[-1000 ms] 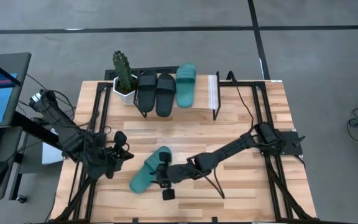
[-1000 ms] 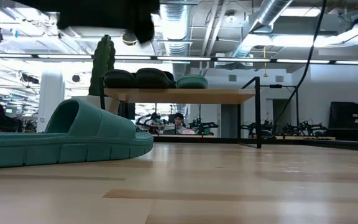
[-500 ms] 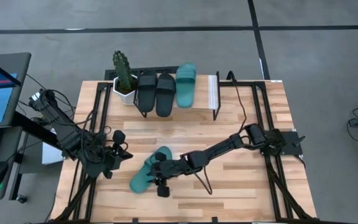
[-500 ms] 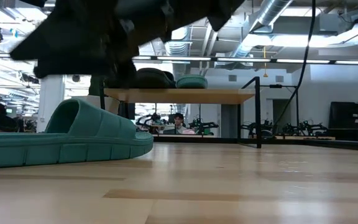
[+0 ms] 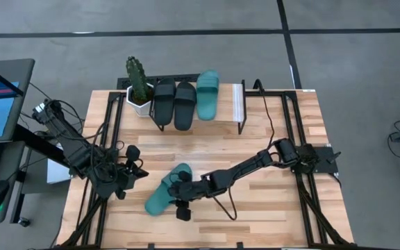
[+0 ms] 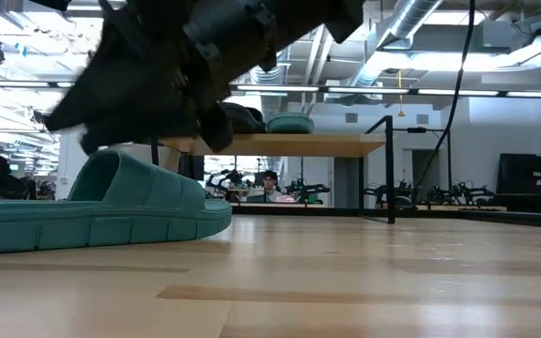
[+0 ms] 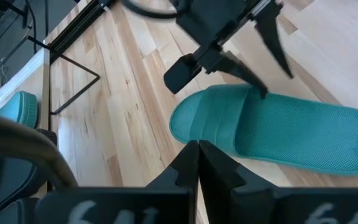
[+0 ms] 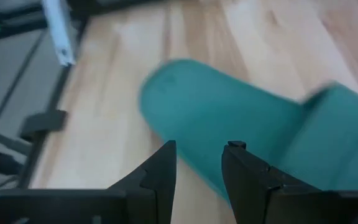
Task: Pick and place slides into the shelf
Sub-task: Put the green slide on the shelf
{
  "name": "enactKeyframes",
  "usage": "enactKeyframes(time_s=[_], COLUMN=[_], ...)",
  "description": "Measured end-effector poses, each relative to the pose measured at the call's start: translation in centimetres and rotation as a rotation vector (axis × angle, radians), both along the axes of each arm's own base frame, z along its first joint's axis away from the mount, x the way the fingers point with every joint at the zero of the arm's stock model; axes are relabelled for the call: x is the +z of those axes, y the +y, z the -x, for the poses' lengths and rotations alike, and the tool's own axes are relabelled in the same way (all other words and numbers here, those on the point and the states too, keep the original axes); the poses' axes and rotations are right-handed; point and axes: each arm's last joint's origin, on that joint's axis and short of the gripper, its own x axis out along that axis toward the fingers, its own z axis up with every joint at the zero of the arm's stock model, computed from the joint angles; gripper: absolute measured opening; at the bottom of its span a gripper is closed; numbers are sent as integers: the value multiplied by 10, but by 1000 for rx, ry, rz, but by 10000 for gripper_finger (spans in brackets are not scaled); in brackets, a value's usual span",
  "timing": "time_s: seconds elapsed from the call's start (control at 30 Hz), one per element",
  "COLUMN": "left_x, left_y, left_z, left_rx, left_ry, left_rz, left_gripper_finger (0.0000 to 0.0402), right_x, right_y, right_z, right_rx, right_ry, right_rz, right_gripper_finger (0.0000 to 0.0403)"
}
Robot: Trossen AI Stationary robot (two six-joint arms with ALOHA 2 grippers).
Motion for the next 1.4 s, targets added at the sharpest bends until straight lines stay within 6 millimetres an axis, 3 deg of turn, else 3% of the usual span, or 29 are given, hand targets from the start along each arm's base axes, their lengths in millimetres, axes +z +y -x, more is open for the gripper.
enactKeyframes(time_s=[0.4, 0.7, 1.2, 1.4], left_x=[0, -1, 0, 0], left_y=[0, -1, -1, -1], left_z=[0, 0, 0, 0], left_rx=[-1, -15, -15, -15], left_ry=[2, 14, 15, 14], left_rz=[2, 14, 15, 15], left_gripper_finger=[2, 2, 2, 2], right_x=[-1, 14, 17, 24], right_y=[-8, -13, 15, 29], right_z=[7, 20, 46, 67], right_rx=[-165, -371, -254, -69], right_ry=[141, 274, 380, 479], right_rz=[77, 358, 458, 603], right_gripper_finger=[116, 116, 116, 116])
